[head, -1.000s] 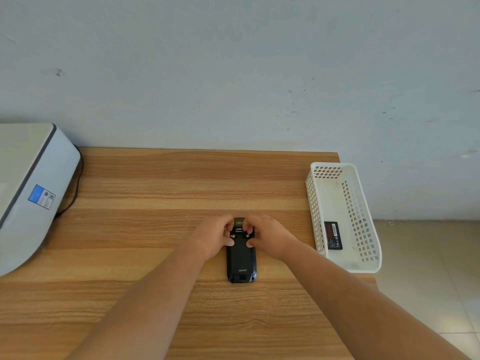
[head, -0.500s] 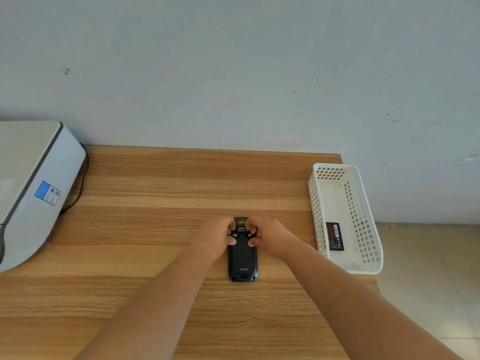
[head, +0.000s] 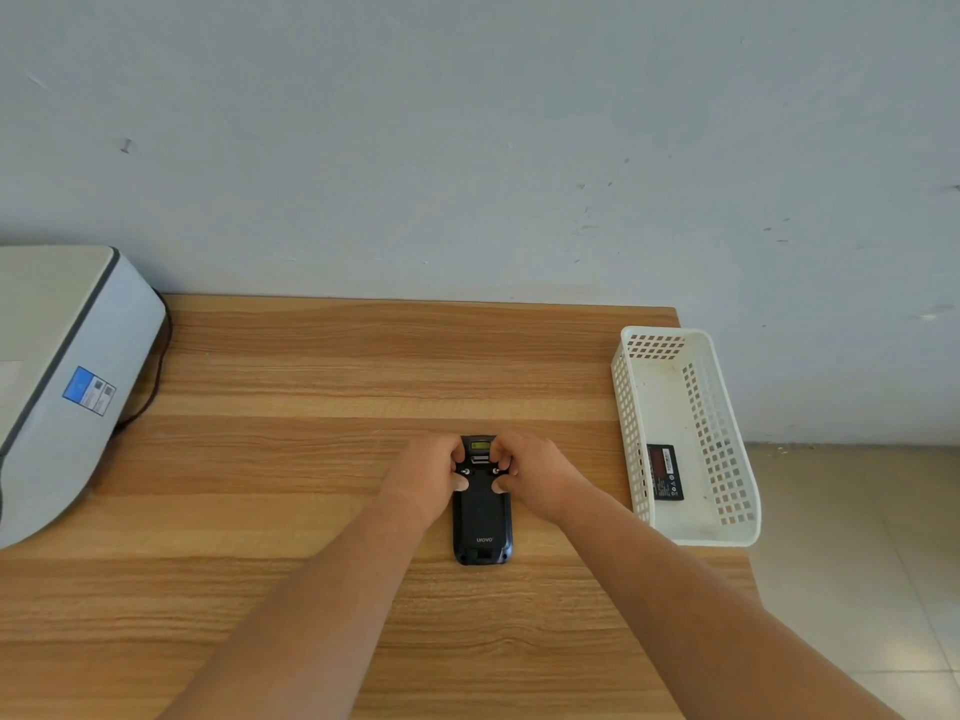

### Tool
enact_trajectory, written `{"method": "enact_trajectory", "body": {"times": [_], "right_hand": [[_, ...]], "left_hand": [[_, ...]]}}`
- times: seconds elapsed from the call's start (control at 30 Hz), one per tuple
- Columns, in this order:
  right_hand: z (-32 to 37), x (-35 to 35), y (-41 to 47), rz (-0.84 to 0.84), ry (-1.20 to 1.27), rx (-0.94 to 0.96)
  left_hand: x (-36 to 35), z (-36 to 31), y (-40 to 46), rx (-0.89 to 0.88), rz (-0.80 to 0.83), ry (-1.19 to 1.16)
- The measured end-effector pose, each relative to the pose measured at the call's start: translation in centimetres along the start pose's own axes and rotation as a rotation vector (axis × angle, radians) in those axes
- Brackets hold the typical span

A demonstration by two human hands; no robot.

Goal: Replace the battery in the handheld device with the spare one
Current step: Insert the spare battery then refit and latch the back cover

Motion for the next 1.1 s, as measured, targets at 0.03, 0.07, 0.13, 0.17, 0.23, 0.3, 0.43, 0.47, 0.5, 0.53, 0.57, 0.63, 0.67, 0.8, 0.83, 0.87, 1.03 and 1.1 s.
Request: {"method": "enact_trajectory", "body": {"times": [0.03,0.07,0.13,0.17,0.23,0.3,0.43,0.47,0.5,0.53,0.57,0.63,0.67,0.8,0.83,0.87,1.03,1.1], "right_hand": [[0.0,0.0,0.0,-0.008,0.006,-0.005],[0.0,0.1,-0.1,-0.016,0.012,-0.012],[0.0,0.2,-0.2,-0.033,0.019,-0.027],[-0.1,0.2,-0.3,-0.037,0.020,-0.034],[-0.1,0.2,-0.3,-0.044,0.025,-0.048],[-0.2,0.2,-0.3,-0.048,0.030,-0.055],[-0.3,0.2,-0.3,-0.046,0.029,-0.063],[-0.3,0.2,-0.3,-0.043,0.029,-0.064],[-0.3,0.2,-0.3,-0.041,0.030,-0.067],[-0.3,0.1,-0.3,-0.042,0.033,-0.071],[-0.4,0.1,-0.3,-0.043,0.036,-0.076],[-0.6,0.0,-0.3,-0.052,0.046,-0.086],[-0.7,0.0,-0.3,-0.054,0.053,-0.091],[-1.4,-0.2,-0.7,-0.065,0.202,-0.156],[-2.1,-0.2,-1.0,-0.092,0.290,-0.208],[-3.0,-0.3,-1.4,-0.130,0.389,-0.273],[-6.1,-2.0,-2.2,-0.083,0.752,-0.599],[-6.0,-2.4,-2.0,-0.037,0.797,-0.644]], "left_hand": [[0.0,0.0,0.0,0.003,-0.006,-0.002],[0.0,0.1,-0.1,0.009,-0.012,-0.007],[0.0,0.4,-0.2,0.027,-0.022,-0.024],[-0.1,0.5,-0.3,0.036,-0.026,-0.034],[-0.2,0.8,-0.5,0.052,-0.044,-0.050],[-0.2,1.0,-0.6,0.069,-0.066,-0.061],[-0.3,1.1,-0.7,0.088,-0.074,-0.056],[-0.4,1.1,-0.7,0.095,-0.072,-0.055],[-0.4,1.1,-0.7,0.103,-0.072,-0.053],[-0.4,1.2,-0.7,0.112,-0.076,-0.055],[-0.4,1.4,-0.8,0.119,-0.082,-0.060],[-0.4,1.6,-0.8,0.132,-0.095,-0.072],[-0.4,1.7,-0.9,0.136,-0.098,-0.075],[-0.3,1.8,-1.2,0.152,-0.103,-0.090],[-0.3,1.8,-1.2,0.161,-0.102,-0.093],[-0.3,1.9,-1.3,0.180,-0.097,-0.103],[-1.2,3.1,-0.9,0.283,-0.028,-0.301],[-1.7,3.5,-0.8,0.341,0.005,-0.411]]}}
Point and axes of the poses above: each hand's wrist, its own y-axis towards the middle knuckle, its own x-axis out of the back of the hand, z = x × y, the point moved 10 cm from there along y, towards the middle knuckle, and after that the axes turned 3 degrees about -x, right-handed, at the moved point
